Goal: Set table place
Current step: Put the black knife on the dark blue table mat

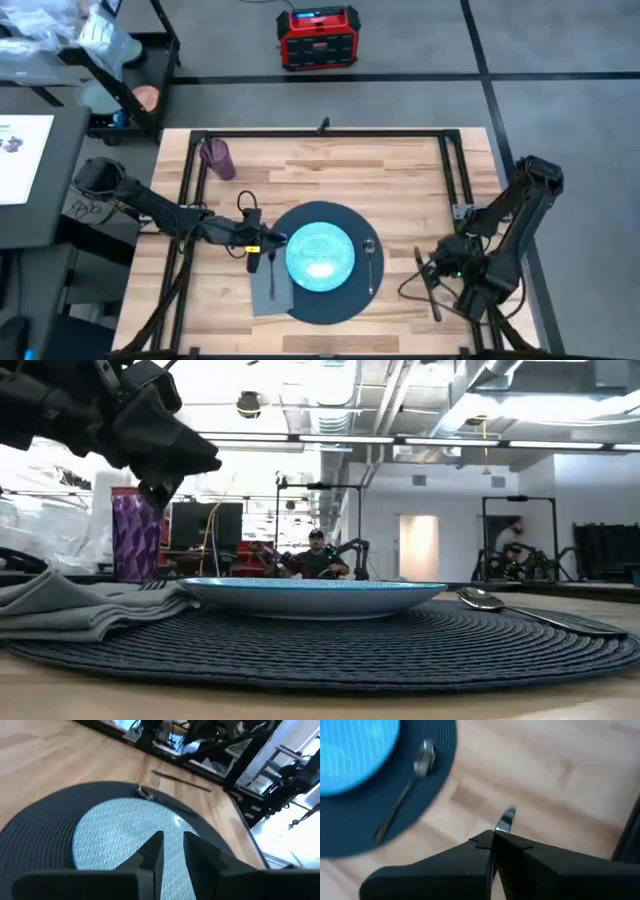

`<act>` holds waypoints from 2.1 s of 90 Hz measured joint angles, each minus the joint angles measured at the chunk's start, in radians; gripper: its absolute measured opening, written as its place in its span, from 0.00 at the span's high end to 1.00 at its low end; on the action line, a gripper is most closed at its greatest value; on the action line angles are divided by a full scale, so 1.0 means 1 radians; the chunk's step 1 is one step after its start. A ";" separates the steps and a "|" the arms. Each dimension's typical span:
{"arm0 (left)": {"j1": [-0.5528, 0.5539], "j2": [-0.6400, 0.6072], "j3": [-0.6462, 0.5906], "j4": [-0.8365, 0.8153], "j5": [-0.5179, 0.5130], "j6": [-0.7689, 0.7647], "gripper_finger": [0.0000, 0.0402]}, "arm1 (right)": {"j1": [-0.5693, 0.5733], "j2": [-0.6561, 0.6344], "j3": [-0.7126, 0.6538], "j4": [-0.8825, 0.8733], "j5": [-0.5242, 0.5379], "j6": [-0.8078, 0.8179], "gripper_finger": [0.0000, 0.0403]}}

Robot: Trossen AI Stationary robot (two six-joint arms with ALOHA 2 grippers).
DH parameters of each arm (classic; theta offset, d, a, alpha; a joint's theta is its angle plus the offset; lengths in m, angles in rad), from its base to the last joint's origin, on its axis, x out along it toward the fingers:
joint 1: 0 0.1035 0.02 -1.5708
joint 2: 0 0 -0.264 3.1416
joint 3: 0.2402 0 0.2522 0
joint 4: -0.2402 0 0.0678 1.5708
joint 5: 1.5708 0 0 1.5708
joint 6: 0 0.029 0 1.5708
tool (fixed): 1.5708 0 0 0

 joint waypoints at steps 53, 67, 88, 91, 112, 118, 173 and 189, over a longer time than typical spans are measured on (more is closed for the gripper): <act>-0.001 0.059 0.027 -0.008 0.001 0.044 0.86 | 0.039 -0.085 -0.222 0.440 -0.189 -0.039 1.00; -0.001 0.095 0.027 -0.003 0.001 0.039 0.86 | 0.057 -0.040 -0.222 0.533 -0.264 -0.040 1.00; -0.001 0.109 0.027 0.005 0.008 0.013 0.86 | 0.041 0.041 -0.222 0.598 -0.347 -0.039 0.95; -0.001 0.109 0.027 0.006 0.008 0.012 0.86 | 0.039 0.051 -0.222 0.597 -0.363 -0.039 0.93; -0.001 0.109 0.027 0.025 0.009 0.012 0.86 | 0.014 0.106 -0.222 0.649 -0.376 -0.040 0.77; -0.001 0.109 0.027 0.027 0.009 0.012 0.86 | 0.014 0.121 -0.222 0.650 -0.377 -0.040 0.75; -0.001 0.108 0.027 0.034 0.010 0.011 0.86 | -0.058 0.230 -0.214 0.697 -0.429 -0.173 0.97; -0.001 0.108 0.027 0.037 0.011 0.006 0.86 | -0.076 0.215 -0.215 0.683 -0.439 -0.197 1.00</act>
